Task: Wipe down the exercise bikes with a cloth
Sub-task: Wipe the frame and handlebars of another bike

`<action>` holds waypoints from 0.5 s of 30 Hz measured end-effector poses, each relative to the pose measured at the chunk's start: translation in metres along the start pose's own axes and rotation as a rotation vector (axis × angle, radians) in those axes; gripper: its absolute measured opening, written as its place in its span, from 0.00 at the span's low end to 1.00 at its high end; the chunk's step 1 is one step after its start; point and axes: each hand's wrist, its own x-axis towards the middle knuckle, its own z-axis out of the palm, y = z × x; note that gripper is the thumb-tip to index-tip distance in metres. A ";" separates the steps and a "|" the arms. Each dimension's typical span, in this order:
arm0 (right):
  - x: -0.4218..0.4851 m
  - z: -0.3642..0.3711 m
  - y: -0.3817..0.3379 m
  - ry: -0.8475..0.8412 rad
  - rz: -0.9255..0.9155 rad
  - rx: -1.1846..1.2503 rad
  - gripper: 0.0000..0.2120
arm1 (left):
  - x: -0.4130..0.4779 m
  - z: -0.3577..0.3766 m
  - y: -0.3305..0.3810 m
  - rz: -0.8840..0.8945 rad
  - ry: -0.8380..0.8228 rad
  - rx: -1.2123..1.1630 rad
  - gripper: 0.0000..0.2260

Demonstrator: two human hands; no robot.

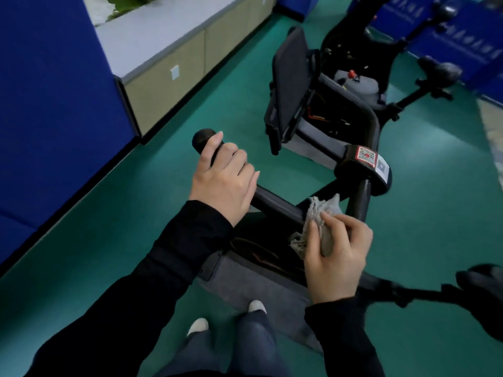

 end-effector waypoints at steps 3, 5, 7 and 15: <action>-0.014 0.014 -0.008 0.178 0.076 0.035 0.10 | 0.000 0.000 -0.003 0.015 -0.022 -0.016 0.14; -0.017 0.029 -0.018 0.266 0.114 0.067 0.08 | 0.000 -0.001 -0.004 0.015 -0.049 -0.022 0.15; -0.019 0.046 -0.032 0.317 0.123 0.099 0.08 | 0.000 -0.001 -0.005 0.023 -0.070 -0.045 0.15; -0.025 0.070 -0.058 0.331 0.112 0.113 0.07 | 0.002 -0.009 -0.015 0.071 -0.145 -0.110 0.17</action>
